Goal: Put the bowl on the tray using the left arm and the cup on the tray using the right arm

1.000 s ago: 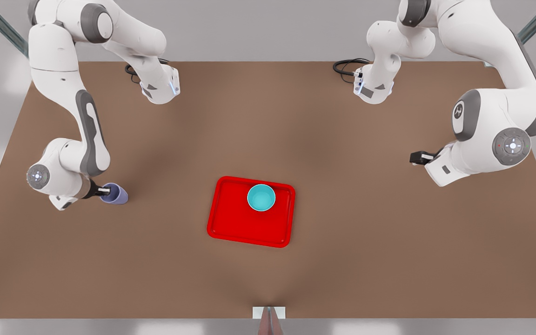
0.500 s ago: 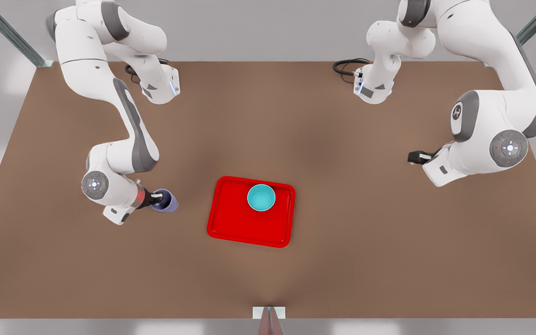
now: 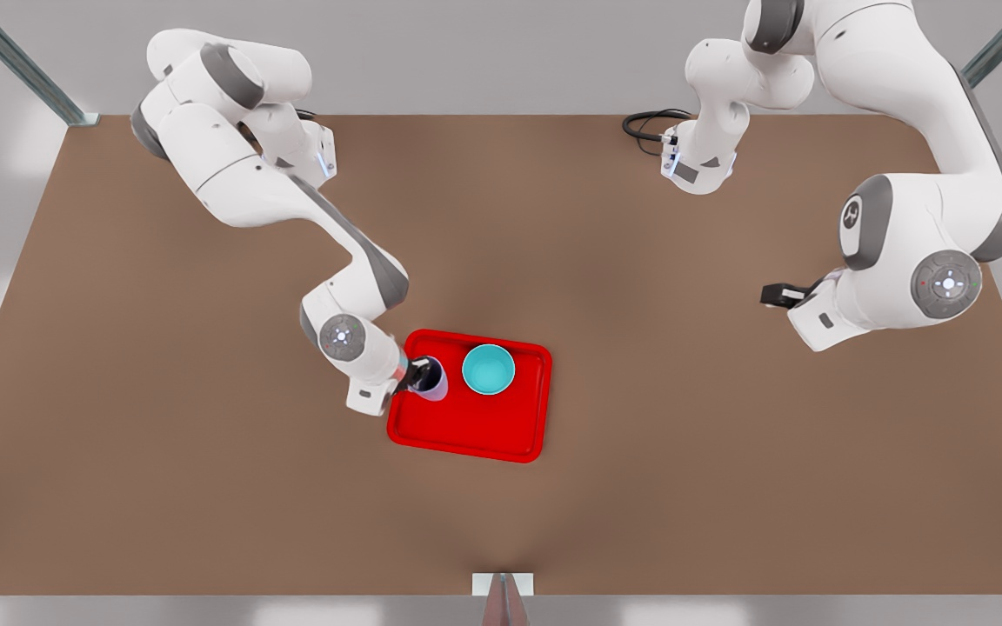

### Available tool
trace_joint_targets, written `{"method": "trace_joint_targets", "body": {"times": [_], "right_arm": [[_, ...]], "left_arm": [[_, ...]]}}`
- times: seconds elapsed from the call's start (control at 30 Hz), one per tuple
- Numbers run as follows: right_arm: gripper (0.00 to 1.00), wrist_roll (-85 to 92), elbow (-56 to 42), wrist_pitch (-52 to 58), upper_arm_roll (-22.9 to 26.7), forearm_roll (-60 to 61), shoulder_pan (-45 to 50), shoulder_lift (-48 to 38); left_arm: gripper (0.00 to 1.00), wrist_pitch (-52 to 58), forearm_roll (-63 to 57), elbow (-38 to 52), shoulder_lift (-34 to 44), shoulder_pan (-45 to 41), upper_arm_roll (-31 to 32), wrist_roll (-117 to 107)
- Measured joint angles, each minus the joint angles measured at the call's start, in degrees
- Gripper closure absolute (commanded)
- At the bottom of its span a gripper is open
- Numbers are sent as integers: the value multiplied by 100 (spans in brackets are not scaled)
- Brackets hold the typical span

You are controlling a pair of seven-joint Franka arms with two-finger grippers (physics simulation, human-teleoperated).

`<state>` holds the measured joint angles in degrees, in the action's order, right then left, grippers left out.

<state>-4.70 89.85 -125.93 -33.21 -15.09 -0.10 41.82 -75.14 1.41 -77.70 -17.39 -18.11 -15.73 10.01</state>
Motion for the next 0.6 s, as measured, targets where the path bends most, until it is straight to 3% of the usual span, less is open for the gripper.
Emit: {"method": "trace_joint_targets", "body": {"times": [0.1,0.13,0.17,0.6], "right_arm": [[79,72,91,62,7,2,-52,1],[43,67,125,70,7,0,-52,1],[0,27,163,69,8,-40,-67,9],[0,237,158,376,-18,-56,-173,11]], "left_arm": [[0,0,4,-8,-10,8,0,7],[0,0,5,-8,-19,-2,0,9],[0,0,4,-8,-19,0,0,3],[0,8,-2,0,-19,3,-1,-2]]}}
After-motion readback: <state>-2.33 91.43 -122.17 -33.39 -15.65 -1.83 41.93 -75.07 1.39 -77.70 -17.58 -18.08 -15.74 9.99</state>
